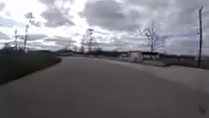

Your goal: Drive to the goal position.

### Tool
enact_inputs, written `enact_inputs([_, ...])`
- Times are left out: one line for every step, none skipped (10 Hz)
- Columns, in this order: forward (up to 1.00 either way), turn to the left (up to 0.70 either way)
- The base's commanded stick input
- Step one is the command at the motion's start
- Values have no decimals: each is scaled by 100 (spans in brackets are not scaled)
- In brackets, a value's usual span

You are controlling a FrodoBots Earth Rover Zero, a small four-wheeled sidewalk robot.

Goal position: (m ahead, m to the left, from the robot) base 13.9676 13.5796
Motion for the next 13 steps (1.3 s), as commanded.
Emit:
enact_inputs([99, 0])
enact_inputs([99, 0])
enact_inputs([98, 0])
enact_inputs([99, 0])
enact_inputs([99, 0])
enact_inputs([99, 0])
enact_inputs([99, 0])
enact_inputs([99, 0])
enact_inputs([98, 0])
enact_inputs([98, 0])
enact_inputs([99, 0])
enact_inputs([99, 0])
enact_inputs([99, 0])
